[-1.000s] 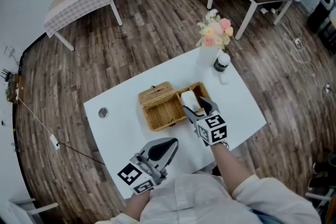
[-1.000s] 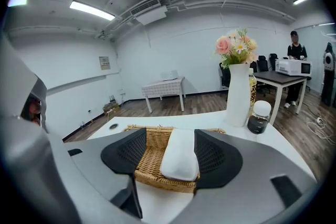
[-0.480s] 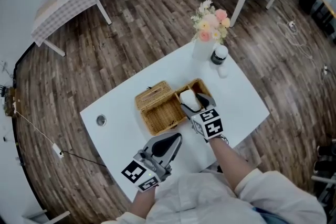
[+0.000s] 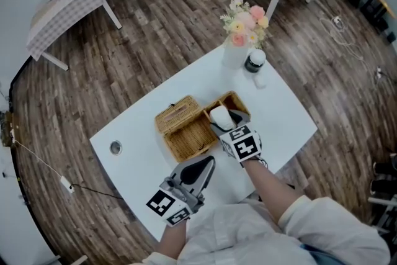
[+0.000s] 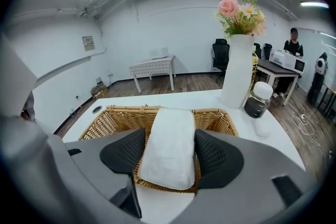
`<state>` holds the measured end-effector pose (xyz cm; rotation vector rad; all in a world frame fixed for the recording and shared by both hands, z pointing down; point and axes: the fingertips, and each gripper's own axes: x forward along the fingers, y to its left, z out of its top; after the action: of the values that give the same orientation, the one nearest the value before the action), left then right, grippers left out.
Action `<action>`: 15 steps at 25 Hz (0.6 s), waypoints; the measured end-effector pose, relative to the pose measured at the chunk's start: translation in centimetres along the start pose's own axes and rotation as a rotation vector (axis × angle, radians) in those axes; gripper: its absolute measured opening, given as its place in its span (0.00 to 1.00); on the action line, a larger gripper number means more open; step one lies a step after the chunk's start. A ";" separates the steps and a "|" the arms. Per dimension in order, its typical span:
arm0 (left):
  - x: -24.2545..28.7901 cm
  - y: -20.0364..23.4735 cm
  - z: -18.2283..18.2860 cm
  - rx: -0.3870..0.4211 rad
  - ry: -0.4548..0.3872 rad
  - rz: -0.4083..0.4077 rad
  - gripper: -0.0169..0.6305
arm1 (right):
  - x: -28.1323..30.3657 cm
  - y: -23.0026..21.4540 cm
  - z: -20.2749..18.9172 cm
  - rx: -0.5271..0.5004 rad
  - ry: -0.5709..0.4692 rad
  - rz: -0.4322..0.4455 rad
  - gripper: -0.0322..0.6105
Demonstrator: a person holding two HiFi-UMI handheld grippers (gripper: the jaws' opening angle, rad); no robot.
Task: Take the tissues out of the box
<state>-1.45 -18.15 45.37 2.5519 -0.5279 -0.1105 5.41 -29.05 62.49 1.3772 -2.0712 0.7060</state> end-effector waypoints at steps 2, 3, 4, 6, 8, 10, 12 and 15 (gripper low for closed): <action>0.2 0.4 -0.5 0.005 0.013 0.001 0.02 | 0.3 -0.3 -0.3 0.002 0.019 -0.012 0.52; 0.3 0.5 -0.8 0.009 0.020 0.002 0.03 | 0.3 -0.4 -0.3 0.001 0.023 -0.017 0.52; 0.4 0.7 -1.0 0.015 0.029 0.003 0.02 | 0.3 -0.4 -0.2 -0.002 0.026 -0.021 0.52; 0.6 1.0 -1.8 0.032 0.062 0.014 0.03 | 0.2 -0.5 -0.2 -0.012 0.032 -0.025 0.52; 1.0 1.5 -3.2 0.063 0.123 0.031 0.03 | 0.2 -0.5 -0.3 -0.023 0.040 -0.026 0.51; 1.5 2.0 -5.1 0.109 0.199 0.046 0.12 | 0.3 -0.5 -0.3 -0.028 0.040 -0.027 0.50; 2.0 2.7 -6.5 0.154 0.266 0.067 0.25 | 0.5 -0.5 -0.2 -0.032 0.032 -0.026 0.49; 2.4 3.7 -8.2 0.225 0.342 0.101 0.32 | 0.5 -0.6 -0.1 -0.032 0.033 -0.028 0.49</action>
<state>0.99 -18.03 54.32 2.6723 -0.5579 0.4364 5.86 -29.48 62.96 1.3654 -2.0254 0.6762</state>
